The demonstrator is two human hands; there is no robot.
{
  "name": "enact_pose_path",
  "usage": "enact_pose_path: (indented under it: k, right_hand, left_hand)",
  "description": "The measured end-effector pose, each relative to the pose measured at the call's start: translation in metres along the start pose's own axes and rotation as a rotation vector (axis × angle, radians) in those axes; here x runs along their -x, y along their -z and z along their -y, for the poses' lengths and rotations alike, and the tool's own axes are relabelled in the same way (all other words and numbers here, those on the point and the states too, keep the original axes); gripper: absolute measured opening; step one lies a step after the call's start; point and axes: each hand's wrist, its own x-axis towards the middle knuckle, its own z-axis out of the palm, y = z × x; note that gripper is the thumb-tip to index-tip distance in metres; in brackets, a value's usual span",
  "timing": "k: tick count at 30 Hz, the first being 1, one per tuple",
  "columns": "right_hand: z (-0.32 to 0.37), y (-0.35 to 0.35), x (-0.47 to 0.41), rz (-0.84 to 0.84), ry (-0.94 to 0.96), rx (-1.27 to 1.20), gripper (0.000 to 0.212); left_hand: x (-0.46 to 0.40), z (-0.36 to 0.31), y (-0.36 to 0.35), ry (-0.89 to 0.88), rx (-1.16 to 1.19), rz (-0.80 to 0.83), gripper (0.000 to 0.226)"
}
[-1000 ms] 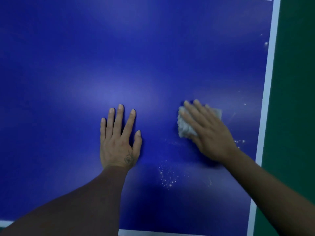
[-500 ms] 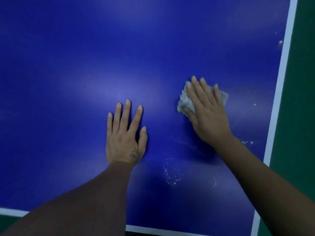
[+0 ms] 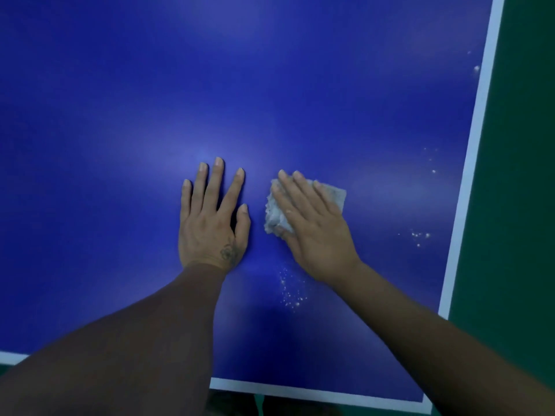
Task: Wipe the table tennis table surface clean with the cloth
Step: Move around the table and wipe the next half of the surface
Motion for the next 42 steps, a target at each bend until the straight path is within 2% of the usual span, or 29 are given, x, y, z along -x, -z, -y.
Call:
enact_pose_path:
  k: [3, 5, 6, 11, 14, 18, 22, 24, 27, 28, 34, 36, 40, 42]
  right_hand:
    - [0.026, -0.009, 0.017, 0.062, 0.187, -0.006, 0.067]
    - [0.009, -0.005, 0.001, 0.073, 0.296, 0.0, 0.065]
    - [-0.006, -0.001, -0.011, 0.062, 0.291, 0.013, 0.063]
    - [-0.107, 0.039, -0.035, -0.076, -0.096, 0.042, 0.058]
    - [-0.106, 0.042, 0.002, -0.121, -0.256, 0.031, 0.06]
    - [-0.047, 0.017, 0.072, -0.062, -0.165, -0.005, 0.061]
    - [-0.028, 0.01, 0.094, 0.01, -0.023, 0.031, 0.062]
    - [-0.044, 0.016, 0.072, -0.019, -0.076, 0.023, 0.061]
    - [-0.062, 0.022, 0.034, -0.109, -0.302, 0.016, 0.061]
    - [-0.058, 0.019, 0.03, -0.12, -0.322, 0.009, 0.062]
    - [-0.017, 0.002, 0.069, -0.015, -0.002, -0.054, 0.059]
    - [-0.033, 0.004, 0.048, -0.043, 0.008, -0.072, 0.057]
    - [-0.07, 0.012, -0.056, -0.187, -0.152, -0.076, 0.052]
    - [-0.073, 0.015, -0.112, -0.241, -0.197, -0.033, 0.057]
  left_hand:
    - [0.0, 0.0, 0.0, 0.008, 0.011, 0.002, 0.057]
    - [0.001, 0.001, 0.001, 0.011, 0.016, 0.009, 0.056]
    - [0.002, 0.001, 0.002, 0.005, 0.016, 0.013, 0.056]
    - [0.007, 0.005, 0.004, -0.024, 0.009, 0.057, 0.055]
    - [0.048, 0.005, 0.01, -0.005, -0.016, 0.088, 0.058]
    - [0.105, 0.0, 0.014, 0.064, -0.031, 0.093, 0.06]
    - [0.103, 0.003, 0.01, 0.061, -0.02, 0.066, 0.06]
    - [0.104, 0.002, 0.009, 0.074, -0.01, 0.06, 0.061]
    - [0.104, 0.002, 0.008, 0.073, -0.007, 0.067, 0.061]
    - [0.104, 0.003, 0.008, 0.073, -0.004, 0.068, 0.061]
    - [0.104, 0.003, 0.008, 0.079, 0.007, 0.069, 0.062]
    - [0.103, 0.002, 0.009, 0.081, 0.019, 0.064, 0.062]
    - [0.103, 0.003, 0.007, 0.084, 0.015, 0.061, 0.063]
    - [0.103, 0.003, 0.006, 0.081, 0.015, 0.052, 0.062]
